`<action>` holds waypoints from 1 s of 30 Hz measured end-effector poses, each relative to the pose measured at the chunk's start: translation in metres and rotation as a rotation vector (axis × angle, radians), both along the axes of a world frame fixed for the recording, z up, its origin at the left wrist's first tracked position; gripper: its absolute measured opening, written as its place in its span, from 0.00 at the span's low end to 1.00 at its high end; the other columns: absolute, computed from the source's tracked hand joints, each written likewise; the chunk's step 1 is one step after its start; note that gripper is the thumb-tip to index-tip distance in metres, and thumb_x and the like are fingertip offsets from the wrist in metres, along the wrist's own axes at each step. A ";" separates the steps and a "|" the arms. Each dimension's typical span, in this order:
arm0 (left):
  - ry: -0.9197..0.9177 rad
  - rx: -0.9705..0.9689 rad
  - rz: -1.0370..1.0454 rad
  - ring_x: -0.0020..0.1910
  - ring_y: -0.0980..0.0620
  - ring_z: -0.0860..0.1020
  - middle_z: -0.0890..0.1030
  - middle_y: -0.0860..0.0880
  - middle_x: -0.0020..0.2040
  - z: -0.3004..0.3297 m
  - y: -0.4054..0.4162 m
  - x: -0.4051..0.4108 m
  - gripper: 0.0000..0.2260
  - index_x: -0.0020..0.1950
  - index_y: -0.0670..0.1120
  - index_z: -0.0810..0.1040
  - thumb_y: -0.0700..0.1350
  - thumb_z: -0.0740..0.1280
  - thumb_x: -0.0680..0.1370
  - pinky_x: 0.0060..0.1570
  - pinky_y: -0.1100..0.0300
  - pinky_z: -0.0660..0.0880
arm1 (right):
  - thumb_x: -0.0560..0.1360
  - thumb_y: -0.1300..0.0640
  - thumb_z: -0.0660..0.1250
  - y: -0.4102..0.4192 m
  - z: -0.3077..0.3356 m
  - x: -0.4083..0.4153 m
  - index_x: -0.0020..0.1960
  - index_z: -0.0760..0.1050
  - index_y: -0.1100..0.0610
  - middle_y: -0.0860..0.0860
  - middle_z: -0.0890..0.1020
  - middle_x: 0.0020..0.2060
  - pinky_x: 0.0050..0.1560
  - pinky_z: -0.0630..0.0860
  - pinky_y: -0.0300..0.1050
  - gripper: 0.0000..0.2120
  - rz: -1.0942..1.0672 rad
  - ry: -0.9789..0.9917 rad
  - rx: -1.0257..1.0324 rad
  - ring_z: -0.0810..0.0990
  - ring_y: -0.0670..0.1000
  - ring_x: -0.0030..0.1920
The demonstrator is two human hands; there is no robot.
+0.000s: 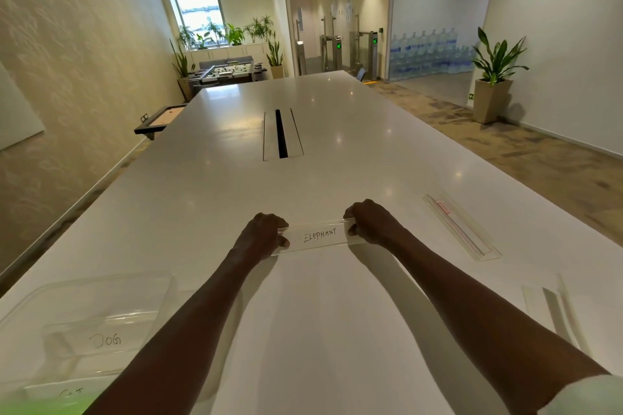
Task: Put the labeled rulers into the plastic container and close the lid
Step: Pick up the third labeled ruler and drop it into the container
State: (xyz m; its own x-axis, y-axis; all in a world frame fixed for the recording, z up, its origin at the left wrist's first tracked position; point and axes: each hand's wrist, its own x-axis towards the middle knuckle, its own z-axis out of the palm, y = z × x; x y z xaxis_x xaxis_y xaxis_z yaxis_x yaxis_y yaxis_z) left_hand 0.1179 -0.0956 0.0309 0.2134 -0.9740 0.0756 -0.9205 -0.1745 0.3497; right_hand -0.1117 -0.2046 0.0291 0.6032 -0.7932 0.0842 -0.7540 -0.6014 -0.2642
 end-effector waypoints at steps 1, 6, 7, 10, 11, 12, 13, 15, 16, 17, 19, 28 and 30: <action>0.008 0.003 -0.004 0.56 0.44 0.77 0.83 0.44 0.54 0.000 -0.001 0.001 0.15 0.55 0.46 0.82 0.42 0.73 0.69 0.52 0.56 0.73 | 0.67 0.65 0.70 0.000 0.001 0.000 0.54 0.82 0.56 0.59 0.84 0.50 0.46 0.79 0.49 0.15 -0.004 -0.005 0.004 0.82 0.60 0.50; 0.026 0.002 -0.016 0.56 0.44 0.75 0.83 0.44 0.53 0.002 -0.002 0.004 0.16 0.54 0.45 0.83 0.41 0.74 0.67 0.54 0.53 0.74 | 0.64 0.66 0.68 0.002 0.004 -0.001 0.45 0.84 0.54 0.53 0.85 0.41 0.38 0.72 0.43 0.14 -0.019 -0.028 0.019 0.82 0.57 0.43; 0.012 0.012 -0.024 0.56 0.44 0.75 0.83 0.45 0.53 0.002 -0.002 0.005 0.16 0.55 0.45 0.83 0.41 0.74 0.68 0.55 0.53 0.74 | 0.64 0.66 0.67 0.003 0.005 -0.001 0.44 0.84 0.54 0.52 0.85 0.40 0.37 0.70 0.42 0.14 -0.017 -0.036 0.019 0.82 0.56 0.43; -0.007 0.039 -0.049 0.55 0.45 0.76 0.83 0.45 0.53 0.007 0.000 0.009 0.16 0.55 0.47 0.83 0.43 0.75 0.68 0.53 0.55 0.74 | 0.64 0.67 0.66 0.006 0.006 -0.002 0.42 0.84 0.55 0.50 0.86 0.38 0.37 0.68 0.40 0.13 -0.002 -0.064 0.035 0.80 0.53 0.41; -0.002 0.042 -0.050 0.55 0.45 0.77 0.84 0.46 0.53 0.010 0.002 0.011 0.16 0.55 0.47 0.83 0.43 0.75 0.67 0.54 0.55 0.74 | 0.64 0.67 0.66 0.006 0.007 -0.002 0.42 0.84 0.55 0.50 0.86 0.37 0.37 0.69 0.40 0.13 0.004 -0.070 0.042 0.80 0.52 0.40; 0.003 0.042 -0.051 0.55 0.46 0.77 0.83 0.46 0.53 0.013 0.003 0.012 0.17 0.56 0.47 0.83 0.44 0.76 0.67 0.54 0.55 0.74 | 0.64 0.68 0.66 0.007 0.009 -0.002 0.42 0.84 0.55 0.49 0.86 0.37 0.37 0.69 0.41 0.13 0.013 -0.076 0.048 0.79 0.51 0.40; 0.012 0.042 -0.049 0.55 0.46 0.77 0.83 0.46 0.54 0.016 0.004 0.014 0.17 0.56 0.46 0.83 0.44 0.76 0.67 0.55 0.56 0.74 | 0.65 0.68 0.66 0.007 0.012 -0.002 0.42 0.84 0.55 0.50 0.86 0.37 0.38 0.71 0.41 0.13 0.021 -0.081 0.054 0.79 0.50 0.40; 0.022 0.039 -0.046 0.55 0.47 0.78 0.84 0.46 0.55 0.025 0.009 0.015 0.18 0.56 0.46 0.83 0.44 0.77 0.67 0.55 0.56 0.75 | 0.66 0.68 0.68 0.010 0.021 -0.001 0.44 0.85 0.56 0.51 0.87 0.39 0.41 0.75 0.43 0.12 0.040 -0.083 0.063 0.81 0.51 0.42; 0.022 0.035 -0.047 0.55 0.48 0.78 0.83 0.46 0.55 0.030 0.011 0.016 0.18 0.56 0.46 0.83 0.44 0.77 0.66 0.56 0.56 0.74 | 0.67 0.68 0.69 0.012 0.025 -0.001 0.46 0.85 0.57 0.52 0.87 0.40 0.43 0.75 0.44 0.12 0.051 -0.082 0.064 0.82 0.51 0.43; 0.022 0.031 -0.048 0.56 0.48 0.78 0.83 0.46 0.55 0.035 0.013 0.018 0.19 0.56 0.46 0.83 0.45 0.77 0.66 0.56 0.56 0.74 | 0.67 0.68 0.70 0.013 0.031 0.000 0.47 0.85 0.57 0.53 0.87 0.41 0.43 0.76 0.44 0.12 0.061 -0.080 0.065 0.82 0.52 0.44; 0.017 0.025 -0.055 0.55 0.48 0.78 0.84 0.46 0.55 0.047 0.019 0.021 0.19 0.56 0.45 0.83 0.45 0.77 0.66 0.55 0.57 0.74 | 0.67 0.67 0.72 0.018 0.043 0.001 0.47 0.85 0.58 0.54 0.87 0.41 0.43 0.75 0.44 0.11 0.076 -0.083 0.061 0.83 0.53 0.45; -0.039 -0.046 -0.113 0.49 0.50 0.81 0.85 0.46 0.53 0.098 0.060 0.034 0.17 0.54 0.42 0.84 0.44 0.78 0.66 0.52 0.57 0.76 | 0.67 0.61 0.75 0.061 0.093 0.006 0.50 0.85 0.56 0.55 0.86 0.45 0.43 0.75 0.45 0.11 0.114 -0.090 -0.060 0.82 0.56 0.48; -0.030 -0.065 -0.116 0.48 0.50 0.81 0.85 0.45 0.52 0.108 0.070 0.040 0.17 0.54 0.42 0.84 0.43 0.78 0.66 0.53 0.55 0.78 | 0.68 0.59 0.75 0.073 0.104 0.008 0.51 0.85 0.56 0.55 0.86 0.46 0.43 0.75 0.45 0.12 0.119 -0.081 -0.088 0.81 0.56 0.49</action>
State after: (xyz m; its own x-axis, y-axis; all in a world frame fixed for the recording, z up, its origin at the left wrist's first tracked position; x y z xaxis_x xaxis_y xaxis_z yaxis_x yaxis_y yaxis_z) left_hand 0.1574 -0.0254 0.1389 0.0966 -0.9849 0.1435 -0.9432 -0.0445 0.3292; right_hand -0.1035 -0.1315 0.1331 0.6806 -0.7042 0.2023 -0.6547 -0.7085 -0.2635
